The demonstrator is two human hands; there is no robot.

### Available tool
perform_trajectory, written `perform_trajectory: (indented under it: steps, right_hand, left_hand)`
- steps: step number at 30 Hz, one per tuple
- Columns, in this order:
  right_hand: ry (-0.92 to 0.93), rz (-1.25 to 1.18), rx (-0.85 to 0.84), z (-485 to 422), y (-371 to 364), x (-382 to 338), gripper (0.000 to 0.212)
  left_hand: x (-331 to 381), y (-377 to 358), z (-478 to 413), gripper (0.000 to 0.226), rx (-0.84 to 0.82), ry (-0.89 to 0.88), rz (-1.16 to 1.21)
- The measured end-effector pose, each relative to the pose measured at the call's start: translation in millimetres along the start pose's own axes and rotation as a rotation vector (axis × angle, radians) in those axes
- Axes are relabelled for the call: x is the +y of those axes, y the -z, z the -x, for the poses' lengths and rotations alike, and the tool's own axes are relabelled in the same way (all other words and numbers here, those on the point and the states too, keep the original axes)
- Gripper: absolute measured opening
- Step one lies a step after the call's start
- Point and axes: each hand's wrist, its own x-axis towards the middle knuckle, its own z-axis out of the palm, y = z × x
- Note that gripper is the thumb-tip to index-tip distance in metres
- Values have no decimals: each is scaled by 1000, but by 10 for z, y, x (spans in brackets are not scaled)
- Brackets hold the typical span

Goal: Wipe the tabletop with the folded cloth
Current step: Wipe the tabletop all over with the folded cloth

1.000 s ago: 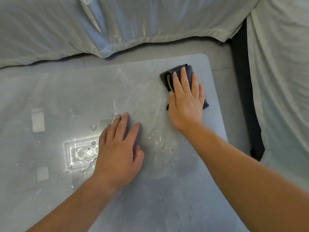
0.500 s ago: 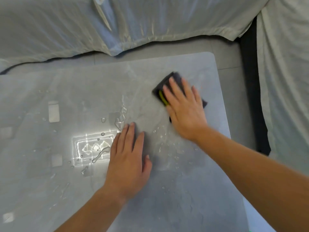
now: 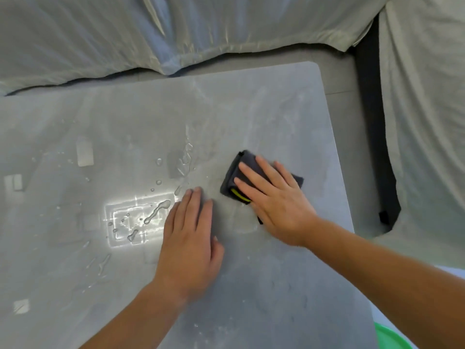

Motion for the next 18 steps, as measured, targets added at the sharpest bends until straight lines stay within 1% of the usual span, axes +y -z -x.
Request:
perform_trajectory:
  steps: [1, 2, 3, 5, 7, 8, 9, 11, 13, 15, 16, 17, 18]
  right_hand:
    - [57, 23, -34, 108, -4, 55, 53]
    - [73, 34, -45, 119, 15, 149, 53]
    - [35, 29, -31, 58, 47, 240, 53]
    - [-161, -42, 54, -167, 122, 364, 53]
    - [-383, -122, 127, -341, 149, 304, 54]
    - [-449, -137, 153, -353, 118, 192, 54]
    - [-473, -132, 168, -293, 60, 53, 55]
    - [-390, -82, 154, -17, -92, -242, 56]
    - [-237, -38, 96, 305, -201, -407, 55]
    - [-116, -4, 43, 414, -175, -256, 55]
    - [-109, 9, 51, 366, -133, -124, 55]
    - [-168, 3, 75, 271, -81, 12, 56]
    - [-290, -28, 105, 151, -14, 132, 56]
  left_hand:
    - [14, -11, 16, 66, -1, -17, 2]
    - [27, -27, 23, 66, 1, -35, 6]
    - [38, -45, 19, 67, 4, -51, 7]
    - [51, -84, -11, 68, 2, -73, -1]
    - [43, -127, -50, 68, 11, -67, -14]
    - [40, -146, -68, 68, 16, -62, -26]
    - [44, -157, -73, 68, 16, -59, -36]
    - [56, -162, -69, 67, 18, -52, -40]
    - [56, -160, -65, 67, 15, -50, -24]
    - [44, -151, -64, 66, 10, -60, -5]
    - [30, -149, -68, 67, 13, -67, -1]
    - [17, -150, -67, 67, 12, -73, 1]
    - [6, -155, -62, 67, 9, -77, 2]
